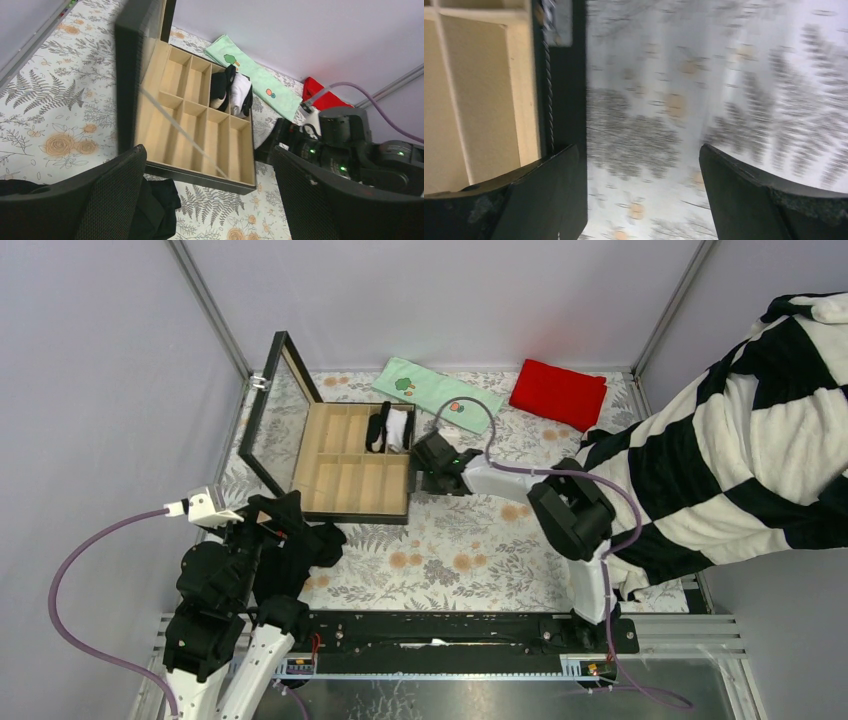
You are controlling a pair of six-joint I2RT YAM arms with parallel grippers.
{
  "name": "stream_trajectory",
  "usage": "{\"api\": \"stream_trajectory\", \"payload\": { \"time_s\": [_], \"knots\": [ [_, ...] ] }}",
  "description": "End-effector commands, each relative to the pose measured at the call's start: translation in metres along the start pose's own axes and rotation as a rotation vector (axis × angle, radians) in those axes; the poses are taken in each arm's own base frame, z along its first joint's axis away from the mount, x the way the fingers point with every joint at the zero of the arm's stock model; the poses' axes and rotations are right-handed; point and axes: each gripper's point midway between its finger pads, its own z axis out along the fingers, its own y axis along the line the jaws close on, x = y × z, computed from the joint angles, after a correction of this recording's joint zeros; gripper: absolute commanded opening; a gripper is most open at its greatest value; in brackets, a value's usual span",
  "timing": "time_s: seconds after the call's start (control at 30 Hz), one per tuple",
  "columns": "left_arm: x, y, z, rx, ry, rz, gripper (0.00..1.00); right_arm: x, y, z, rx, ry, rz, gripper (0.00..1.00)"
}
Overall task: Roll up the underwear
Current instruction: Move the storage box to the center of the board.
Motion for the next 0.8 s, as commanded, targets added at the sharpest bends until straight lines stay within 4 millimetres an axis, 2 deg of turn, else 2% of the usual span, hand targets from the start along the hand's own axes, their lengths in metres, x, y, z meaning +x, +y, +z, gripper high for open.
{"api": "stream_trajectory", "payload": {
  "time_s": [0.0,0.07,0.1,0.27,0.33,0.43,0.5,0.53,0.57,0.63,0.7,0.77],
  "knots": [
    [-0.010,0.002,0.002,-0.012,-0.053,-0.004,0.99,0.037,0.089,0.011,-0.181,0.112,0.004,1.00],
    [-0.010,0.001,0.002,-0.011,-0.050,-0.002,0.99,0.039,0.120,0.017,-0.235,0.126,0.013,1.00],
    [-0.010,0.001,0.002,-0.011,-0.049,-0.002,0.99,0.034,0.139,0.019,-0.273,0.123,0.023,1.00],
    [-0.010,0.002,0.002,-0.015,-0.052,-0.004,0.99,0.015,0.190,0.046,-0.365,0.094,0.053,1.00],
    [-0.010,0.002,0.002,-0.018,-0.051,-0.003,0.99,0.012,0.208,0.057,-0.413,0.095,0.019,1.00],
    [-0.010,0.004,0.003,-0.029,-0.050,-0.002,0.99,0.010,0.214,0.066,-0.408,0.093,-0.040,1.00],
    [-0.010,0.006,0.003,-0.038,-0.052,-0.005,0.99,0.005,0.208,0.059,-0.402,0.054,-0.079,1.00],
    [-0.010,0.007,0.003,-0.042,-0.053,-0.006,0.99,-0.002,0.204,0.048,-0.407,0.026,-0.090,1.00],
    [-0.011,0.007,0.002,-0.043,-0.055,-0.006,0.99,-0.013,0.203,0.028,-0.420,-0.018,-0.104,1.00],
    [-0.010,0.007,0.003,-0.043,-0.053,-0.005,0.99,-0.021,0.192,0.002,-0.423,-0.060,-0.123,1.00],
    [-0.010,0.007,0.003,-0.043,-0.052,-0.005,0.99,-0.014,0.186,-0.021,-0.461,-0.062,-0.130,1.00],
    [-0.010,0.007,0.003,-0.045,-0.052,-0.006,0.99,0.013,0.193,-0.042,-0.572,0.025,-0.163,0.99]
  ]
}}
